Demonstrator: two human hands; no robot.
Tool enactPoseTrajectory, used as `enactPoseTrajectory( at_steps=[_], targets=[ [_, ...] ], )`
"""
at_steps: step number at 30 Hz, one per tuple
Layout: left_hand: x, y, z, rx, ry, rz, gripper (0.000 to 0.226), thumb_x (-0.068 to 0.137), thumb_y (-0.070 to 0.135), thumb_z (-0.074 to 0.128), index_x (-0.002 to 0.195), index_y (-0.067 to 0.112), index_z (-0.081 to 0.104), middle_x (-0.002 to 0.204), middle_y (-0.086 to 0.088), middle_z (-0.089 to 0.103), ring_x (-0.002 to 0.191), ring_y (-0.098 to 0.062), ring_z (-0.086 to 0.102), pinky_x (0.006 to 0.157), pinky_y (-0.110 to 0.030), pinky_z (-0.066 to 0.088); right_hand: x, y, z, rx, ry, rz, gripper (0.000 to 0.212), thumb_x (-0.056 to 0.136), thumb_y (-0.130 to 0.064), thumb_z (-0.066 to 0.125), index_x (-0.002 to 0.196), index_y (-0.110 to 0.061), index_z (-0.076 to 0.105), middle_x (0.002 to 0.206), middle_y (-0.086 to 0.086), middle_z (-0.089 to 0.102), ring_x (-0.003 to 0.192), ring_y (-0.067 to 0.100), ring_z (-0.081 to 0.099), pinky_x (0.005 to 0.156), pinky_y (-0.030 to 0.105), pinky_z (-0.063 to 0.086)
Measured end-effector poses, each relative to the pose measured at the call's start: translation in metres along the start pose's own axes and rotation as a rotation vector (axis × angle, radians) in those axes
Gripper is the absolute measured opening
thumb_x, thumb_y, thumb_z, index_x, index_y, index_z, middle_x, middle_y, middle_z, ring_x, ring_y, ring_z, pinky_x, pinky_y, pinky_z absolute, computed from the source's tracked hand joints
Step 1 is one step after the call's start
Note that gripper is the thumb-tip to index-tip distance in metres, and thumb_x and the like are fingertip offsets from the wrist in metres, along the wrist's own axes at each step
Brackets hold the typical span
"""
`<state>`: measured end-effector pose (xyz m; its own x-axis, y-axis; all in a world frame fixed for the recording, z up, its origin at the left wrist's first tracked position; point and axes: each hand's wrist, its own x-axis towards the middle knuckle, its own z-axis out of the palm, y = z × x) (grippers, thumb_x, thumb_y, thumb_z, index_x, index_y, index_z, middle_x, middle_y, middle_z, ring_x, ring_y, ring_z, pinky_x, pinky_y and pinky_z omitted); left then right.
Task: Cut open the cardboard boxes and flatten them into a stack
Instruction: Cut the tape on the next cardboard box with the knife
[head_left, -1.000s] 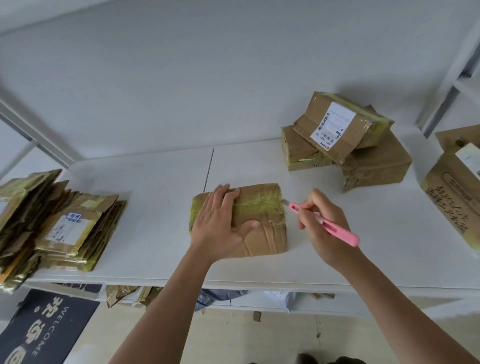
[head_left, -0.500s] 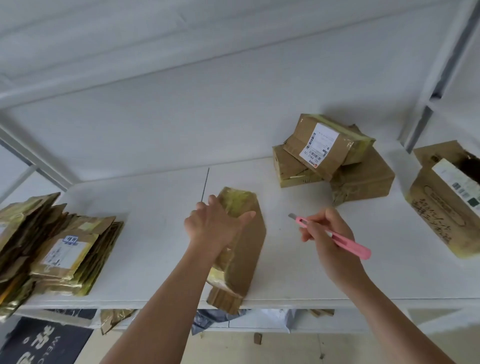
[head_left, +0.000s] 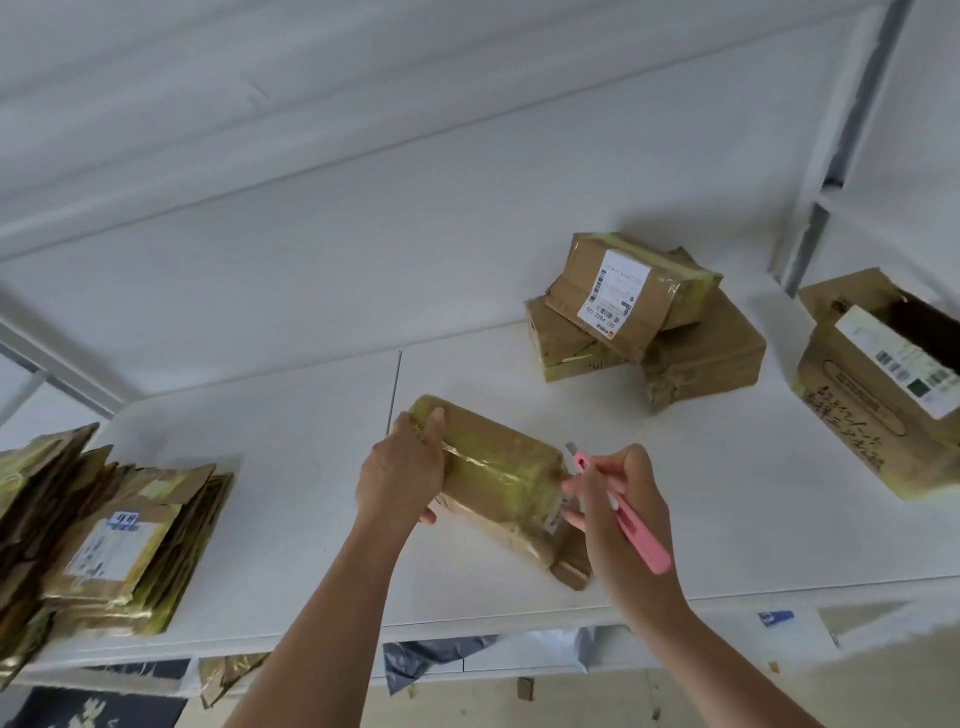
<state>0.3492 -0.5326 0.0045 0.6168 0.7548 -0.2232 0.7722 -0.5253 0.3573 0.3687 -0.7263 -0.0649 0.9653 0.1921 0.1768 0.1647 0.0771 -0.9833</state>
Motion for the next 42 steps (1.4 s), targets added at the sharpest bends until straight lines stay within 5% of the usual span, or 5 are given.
enactPoseTrajectory(
  at_steps=[11, 16, 26, 30, 42],
  targets=[
    [0.005, -0.037, 0.004, 0.265, 0.045, 0.504, 0.068, 0.093, 0.067, 0.032, 0.153, 0.035, 0.025, 0.157, 0.002, 0.023, 0.149, -0.024, 0.012, 0.122, -0.048, 0.01, 0.056, 0.016, 0.022, 0.008, 0.068, 0.046, 0.009, 0.101, -0.01, 0.052, 0.096, -0.003, 0.05, 0.079, 0.01, 0.069, 0.067, 0.025, 0.068, 0.056, 0.044, 0.056],
    [0.01, -0.051, 0.005, 0.283, -0.165, 0.515, 0.134, 0.048, 0.096, 0.051, 0.153, 0.042, -0.011, 0.151, 0.008, 0.016, 0.137, -0.021, 0.018, 0.115, -0.044, 0.028, 0.061, 0.017, 0.027, -0.041, 0.04, 0.015, 0.011, 0.098, -0.007, 0.054, 0.091, -0.002, 0.049, 0.074, 0.008, 0.064, 0.061, 0.007, 0.063, 0.053, 0.025, 0.052],
    [0.008, -0.037, 0.012, 0.406, -0.14, 0.525, 0.119, 0.063, 0.099, 0.022, 0.157, 0.03, -0.003, 0.149, 0.009, 0.032, 0.142, -0.018, 0.026, 0.122, -0.05, 0.0, 0.059, 0.025, 0.02, -0.073, -0.036, 0.013, 0.011, 0.099, -0.013, 0.055, 0.09, -0.013, 0.049, 0.084, 0.008, 0.069, 0.078, 0.023, 0.071, 0.064, 0.057, 0.057],
    [0.011, -0.038, 0.03, 0.407, 0.052, 0.564, 0.11, 0.067, 0.089, -0.017, 0.157, 0.032, 0.005, 0.14, 0.011, 0.042, 0.13, -0.016, 0.038, 0.12, -0.041, 0.016, 0.059, 0.033, 0.013, -0.057, -0.035, 0.005, 0.01, 0.099, -0.013, 0.055, 0.092, -0.008, 0.05, 0.083, 0.007, 0.069, 0.078, 0.022, 0.071, 0.063, 0.057, 0.058],
    [0.011, -0.04, 0.033, 0.421, 0.084, 0.559, 0.112, 0.068, 0.09, -0.009, 0.158, 0.025, 0.006, 0.136, 0.006, 0.044, 0.126, -0.018, 0.041, 0.116, -0.041, 0.023, 0.069, 0.019, 0.009, -0.225, -0.303, -0.327, 0.024, 0.097, -0.029, 0.049, 0.086, -0.007, 0.045, 0.066, 0.004, 0.061, 0.059, 0.019, 0.064, 0.053, 0.047, 0.053]
  ],
)
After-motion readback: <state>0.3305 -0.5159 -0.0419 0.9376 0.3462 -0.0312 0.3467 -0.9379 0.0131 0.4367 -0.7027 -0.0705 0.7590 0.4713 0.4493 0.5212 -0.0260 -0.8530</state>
